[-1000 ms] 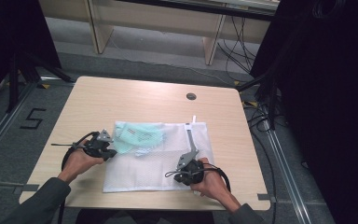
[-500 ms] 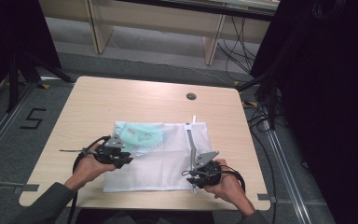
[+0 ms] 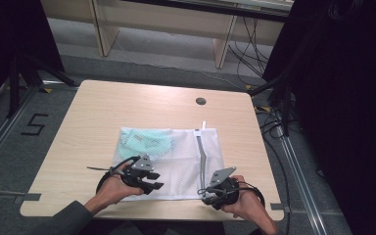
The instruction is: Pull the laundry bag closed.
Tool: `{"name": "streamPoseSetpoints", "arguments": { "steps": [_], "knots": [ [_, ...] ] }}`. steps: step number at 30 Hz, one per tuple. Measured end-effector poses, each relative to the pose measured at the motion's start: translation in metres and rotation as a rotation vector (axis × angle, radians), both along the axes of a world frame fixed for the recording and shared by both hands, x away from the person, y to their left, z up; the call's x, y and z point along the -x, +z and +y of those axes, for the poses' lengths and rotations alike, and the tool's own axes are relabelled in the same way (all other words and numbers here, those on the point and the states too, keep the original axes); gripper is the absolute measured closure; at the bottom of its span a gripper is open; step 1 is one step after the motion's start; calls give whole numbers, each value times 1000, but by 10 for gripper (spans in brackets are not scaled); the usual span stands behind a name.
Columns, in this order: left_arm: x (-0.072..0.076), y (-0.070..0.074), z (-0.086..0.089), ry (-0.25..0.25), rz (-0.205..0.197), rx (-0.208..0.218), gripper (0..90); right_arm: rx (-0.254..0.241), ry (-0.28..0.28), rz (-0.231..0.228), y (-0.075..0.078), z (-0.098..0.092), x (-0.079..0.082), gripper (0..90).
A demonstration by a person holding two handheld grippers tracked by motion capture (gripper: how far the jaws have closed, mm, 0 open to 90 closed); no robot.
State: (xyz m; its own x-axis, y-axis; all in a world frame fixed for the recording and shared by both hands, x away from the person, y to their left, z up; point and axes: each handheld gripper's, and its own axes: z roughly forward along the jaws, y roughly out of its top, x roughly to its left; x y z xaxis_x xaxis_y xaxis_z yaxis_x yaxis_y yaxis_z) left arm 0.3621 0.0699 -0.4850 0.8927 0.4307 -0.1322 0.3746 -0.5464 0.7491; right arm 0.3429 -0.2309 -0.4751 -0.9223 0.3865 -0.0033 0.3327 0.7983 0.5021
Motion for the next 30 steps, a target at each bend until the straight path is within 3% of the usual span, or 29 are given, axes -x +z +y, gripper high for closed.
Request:
{"name": "streamPoseSetpoints", "arguments": {
  "steps": [5,10,14,16,19,20,23,26,30],
  "knots": [
    [6,-7,-17,-40,3,-12,607,26,19,16,-5,3,3,560],
    [7,-8,-20,-60,2,-33,596,39,-2,40,-9,5,4,572],
    [7,-8,-19,-50,3,-30,586,40,-22,25,-10,6,2,578],
    [7,-9,-20,-50,8,-23,587,41,-59,31,-10,7,3,584],
    [6,-9,-19,-67,0,-39,586,63,-73,9,-10,7,2,597],
    [6,-8,-19,-76,-11,-52,586,65,-80,7,-11,8,2,617],
    [7,-9,-20,-61,7,-37,586,70,-78,-10,-11,8,0,672],
    [6,-9,-19,-69,1,-52,581,76,-99,2,-10,7,-1,721],
    [7,-10,-21,-69,1,-50,573,68,-81,-7,-10,5,-3,795]
  ]
}}
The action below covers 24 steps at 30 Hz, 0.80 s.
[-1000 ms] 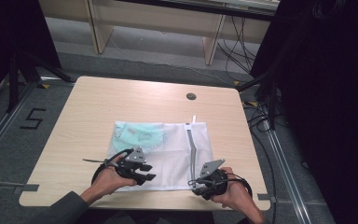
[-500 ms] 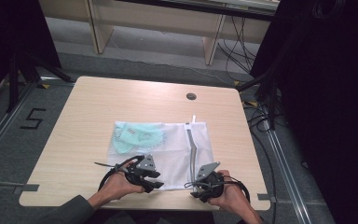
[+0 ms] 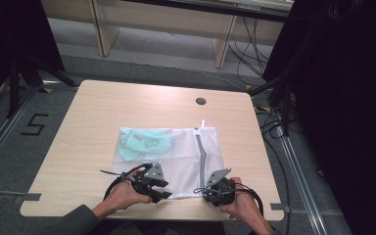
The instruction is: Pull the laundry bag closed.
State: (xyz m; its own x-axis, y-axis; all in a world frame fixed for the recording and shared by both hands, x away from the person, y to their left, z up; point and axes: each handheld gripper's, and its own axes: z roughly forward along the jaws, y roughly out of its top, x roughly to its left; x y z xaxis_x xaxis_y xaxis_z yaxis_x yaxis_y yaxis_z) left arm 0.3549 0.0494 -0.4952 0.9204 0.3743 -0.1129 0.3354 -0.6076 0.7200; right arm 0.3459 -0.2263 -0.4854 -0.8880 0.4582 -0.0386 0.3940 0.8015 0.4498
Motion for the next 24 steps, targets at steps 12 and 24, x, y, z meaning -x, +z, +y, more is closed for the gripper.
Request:
{"name": "streamPoseSetpoints", "arguments": {
  "steps": [12,24],
  "knots": [
    [1,0,-2,-8,3,9,566,-67,-69,-59,12,-5,1,863],
    [0,-1,-7,-36,-10,-3,558,-75,-44,-64,13,-3,-9,866]
  ]
}}
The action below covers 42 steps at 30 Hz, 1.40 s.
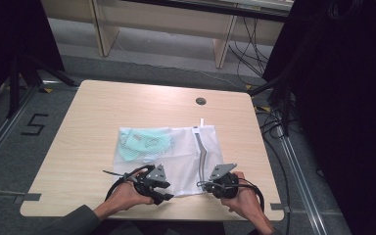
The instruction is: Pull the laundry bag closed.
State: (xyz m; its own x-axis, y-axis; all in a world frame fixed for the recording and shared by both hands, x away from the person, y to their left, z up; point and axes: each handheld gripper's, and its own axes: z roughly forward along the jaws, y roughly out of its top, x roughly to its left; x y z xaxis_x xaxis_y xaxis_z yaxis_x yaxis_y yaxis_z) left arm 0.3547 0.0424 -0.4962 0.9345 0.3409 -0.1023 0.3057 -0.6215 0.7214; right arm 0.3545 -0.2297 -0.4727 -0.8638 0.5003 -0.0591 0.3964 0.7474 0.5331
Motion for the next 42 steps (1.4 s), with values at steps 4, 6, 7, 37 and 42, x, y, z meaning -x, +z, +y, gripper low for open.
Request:
{"name": "streamPoseSetpoints", "arguments": {
  "steps": [4,6,7,37,42],
  "knots": [
    [2,-1,-11,0,-8,25,563,10,17,-4,1,0,-2,867],
    [3,-1,-18,-18,-30,17,568,6,3,18,3,0,-2,868],
    [4,-2,-22,-23,-45,13,567,-3,-1,14,3,0,-1,868],
    [1,-19,-83,-72,-274,-49,831,-60,5,7,21,6,-3,869],
    [0,-17,-81,-74,-260,-37,887,-68,7,18,19,5,-4,869]
  ]
}}
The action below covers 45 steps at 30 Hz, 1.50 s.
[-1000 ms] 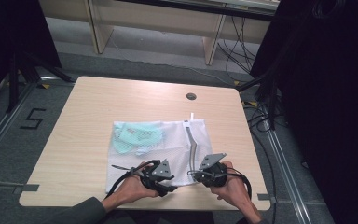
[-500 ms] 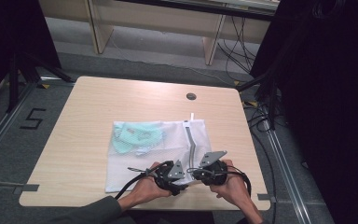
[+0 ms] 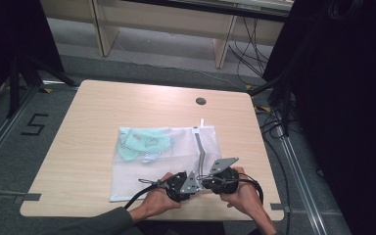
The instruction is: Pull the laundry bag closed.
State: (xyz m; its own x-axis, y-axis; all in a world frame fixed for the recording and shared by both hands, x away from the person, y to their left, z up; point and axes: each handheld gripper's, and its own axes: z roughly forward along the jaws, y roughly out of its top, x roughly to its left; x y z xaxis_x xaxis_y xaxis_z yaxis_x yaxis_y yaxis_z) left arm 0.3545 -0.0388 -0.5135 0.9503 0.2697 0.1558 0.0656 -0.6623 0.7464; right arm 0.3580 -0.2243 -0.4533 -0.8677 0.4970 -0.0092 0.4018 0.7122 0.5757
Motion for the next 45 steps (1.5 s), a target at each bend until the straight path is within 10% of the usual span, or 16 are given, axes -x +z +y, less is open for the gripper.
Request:
{"name": "streamPoseSetpoints", "arguments": {
  "steps": [21,45],
  "knots": [
    [-5,1,2,-8,59,9,888,10,9,79,-19,-17,-3,792],
    [-5,0,2,4,90,44,886,-35,39,17,-16,-16,-4,841]
  ]
}}
